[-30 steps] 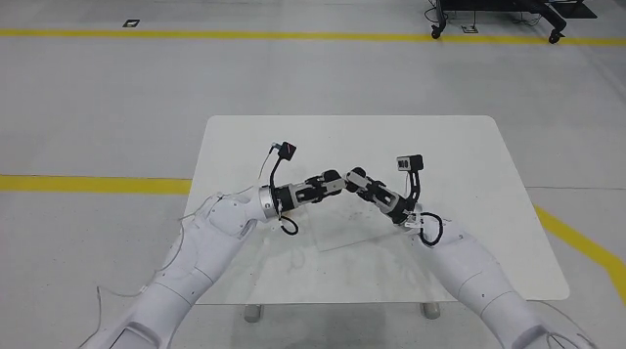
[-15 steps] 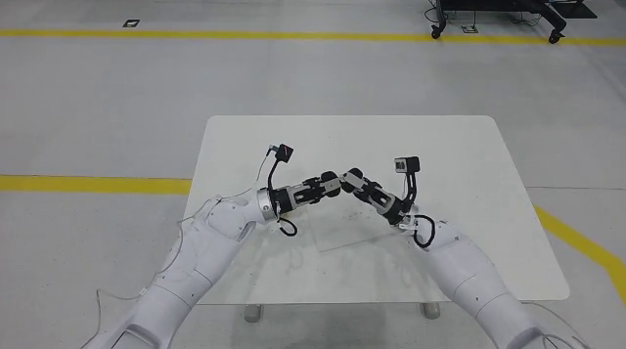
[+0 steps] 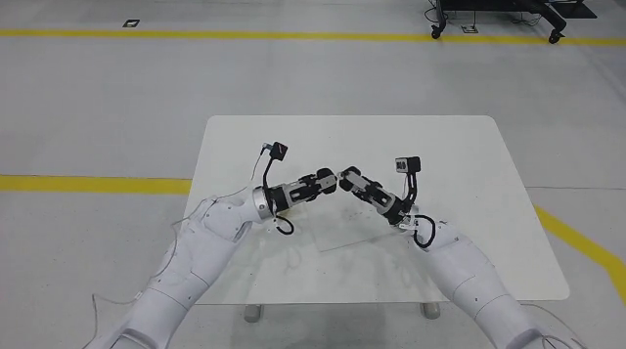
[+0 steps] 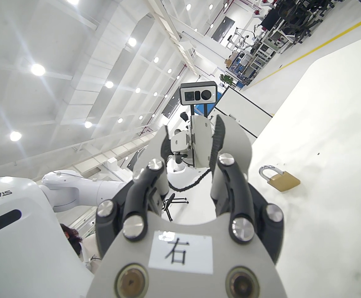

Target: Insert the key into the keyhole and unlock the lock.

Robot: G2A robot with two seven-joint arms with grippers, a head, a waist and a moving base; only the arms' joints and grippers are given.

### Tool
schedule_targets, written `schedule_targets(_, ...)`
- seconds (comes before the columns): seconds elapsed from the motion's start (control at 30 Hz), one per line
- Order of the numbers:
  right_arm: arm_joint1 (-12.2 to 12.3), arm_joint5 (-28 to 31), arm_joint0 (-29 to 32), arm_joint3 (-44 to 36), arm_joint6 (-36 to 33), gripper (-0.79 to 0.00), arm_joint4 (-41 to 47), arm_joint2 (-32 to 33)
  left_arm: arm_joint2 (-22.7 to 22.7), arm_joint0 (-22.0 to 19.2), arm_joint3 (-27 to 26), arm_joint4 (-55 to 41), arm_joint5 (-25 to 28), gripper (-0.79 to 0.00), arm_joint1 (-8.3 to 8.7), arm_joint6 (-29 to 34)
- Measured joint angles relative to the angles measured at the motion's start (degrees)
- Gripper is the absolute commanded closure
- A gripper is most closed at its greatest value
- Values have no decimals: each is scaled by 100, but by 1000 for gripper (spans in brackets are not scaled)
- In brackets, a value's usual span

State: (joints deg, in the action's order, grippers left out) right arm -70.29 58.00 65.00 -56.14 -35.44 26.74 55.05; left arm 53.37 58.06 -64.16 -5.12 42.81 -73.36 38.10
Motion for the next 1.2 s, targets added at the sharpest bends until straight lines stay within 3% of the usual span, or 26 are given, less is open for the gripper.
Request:
schedule_targets(0.3,10,-37,7,-69,13,-785,-175,16,338,117,-340,-207,-544,0,179,791)
schedule_targets(0.53,217,-7,69,-491,-201,-779,-2354,386,771,322,-981,469,-782,0,427,1545)
schedule_targets(0.57,245,-38,103,-537,-200,-686,-2530,450,803,357,-1071,523,-764,0,454,1681)
schedule_targets(0.6,270,-80,139,-591,-189,-462,-2670,507,836,387,-1145,585,-761,0,478,1776)
schedule_targets(0.63,296,-115,190,-679,-193,-385,-2782,557,861,425,-1224,664,-788,0,503,1833)
schedule_targets(1.2,447,-194,218,-868,-1197,-283,-1983,329,359,253,-1266,900,-980,0,508,2139)
